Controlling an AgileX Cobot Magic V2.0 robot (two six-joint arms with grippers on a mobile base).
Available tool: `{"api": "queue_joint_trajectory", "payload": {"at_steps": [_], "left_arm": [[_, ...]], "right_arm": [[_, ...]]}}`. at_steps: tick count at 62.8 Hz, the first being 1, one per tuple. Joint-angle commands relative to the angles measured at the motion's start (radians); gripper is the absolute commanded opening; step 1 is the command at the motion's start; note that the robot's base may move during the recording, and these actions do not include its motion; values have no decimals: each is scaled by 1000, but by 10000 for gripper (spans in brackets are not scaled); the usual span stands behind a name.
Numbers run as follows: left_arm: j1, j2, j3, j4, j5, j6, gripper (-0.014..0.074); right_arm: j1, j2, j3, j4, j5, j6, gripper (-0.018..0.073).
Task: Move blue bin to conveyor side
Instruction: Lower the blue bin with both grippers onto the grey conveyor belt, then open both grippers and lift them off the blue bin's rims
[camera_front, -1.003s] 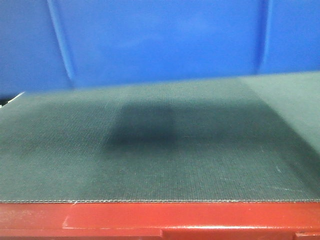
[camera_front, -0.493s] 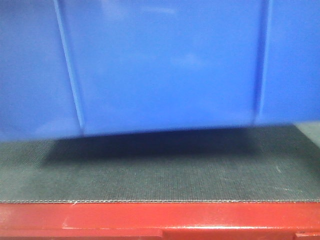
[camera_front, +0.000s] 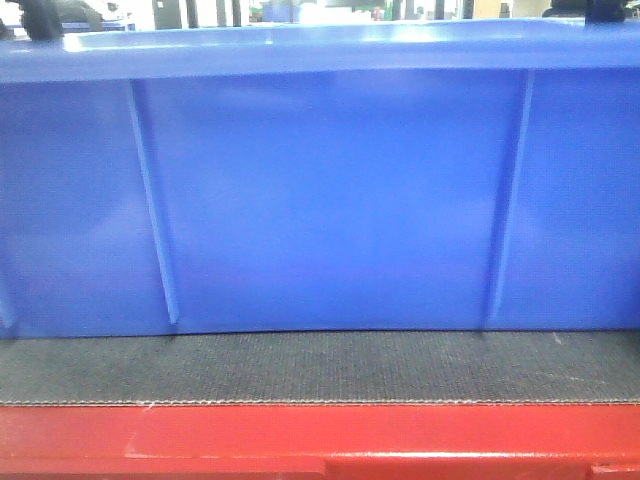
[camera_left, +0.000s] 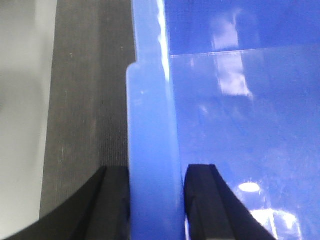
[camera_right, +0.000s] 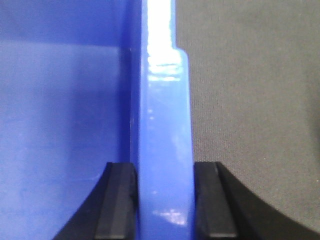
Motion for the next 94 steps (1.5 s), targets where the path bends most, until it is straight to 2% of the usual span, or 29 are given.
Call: {"api": "queue_joint_trajectory", "payload": {"at_steps": [1, 12, 15, 18, 24, 29, 33, 37, 39, 49, 57, 61, 66, 70, 74, 76, 83, 88, 94], "left_arm": [[-45, -1, -18, -163, -155, -2, -20], [-45, 1, -18, -163, -152, -2, 0], [-45, -1, -18, -163, -152, -2, 48], [-45, -2, -18, -163, -152, -2, 132], [-45, -4, -18, -143, -158, -2, 340], [-45, -11, -18, -127, -158, -2, 493], [-45, -17, -20, -109, -158, -2, 564], [-45, -30, -26, -89, -158, -2, 582], [-45, -36, -31, -77, -158, -2, 580], [-45, -69, -91, -11, -143, -2, 561], [-45, -106, -166, -2, -100, -2, 523], [-45, -132, -205, -2, -82, -2, 469], [-45, -171, -239, -2, -56, -2, 330], [-45, -203, -250, -2, -53, -2, 176], [-45, -235, -250, -2, -67, -2, 0], [-45, -250, -250, -2, -74, -2, -48], [-45, -281, -250, 5, -118, -2, 28], [-45, -297, -250, 12, -120, -2, 36], [-45, -313, -250, 15, -77, -2, 20]], "right_arm": [[28, -13, -11, 99, -151, -8, -79], [28, -13, -11, 99, -151, -8, -79], [28, -13, -12, 99, -151, -8, -77], [28, -13, -12, 99, -147, -8, -43], [28, -13, -12, 99, -143, -8, 141], [28, -13, -12, 87, -143, -8, 355], [28, -15, -17, 63, -126, -8, 468], [28, -16, -33, 46, -95, -8, 552], [28, -16, -46, 42, -78, -8, 561], [28, -35, -119, 32, -32, -8, 551], [28, -85, -176, 32, -19, -8, 551], [30, -119, -209, 32, -3, -8, 551], [30, -168, -241, 32, 23, -31, 529], [30, -202, -258, 32, 24, -67, 456], [30, -243, -265, 32, 19, -86, 286], [30, -262, -264, 32, 10, -89, 180], [30, -307, -264, 32, -50, -89, -106], [30, -331, -264, 32, -106, -89, -64], [30, -360, -272, 32, -114, -89, -70]]}}
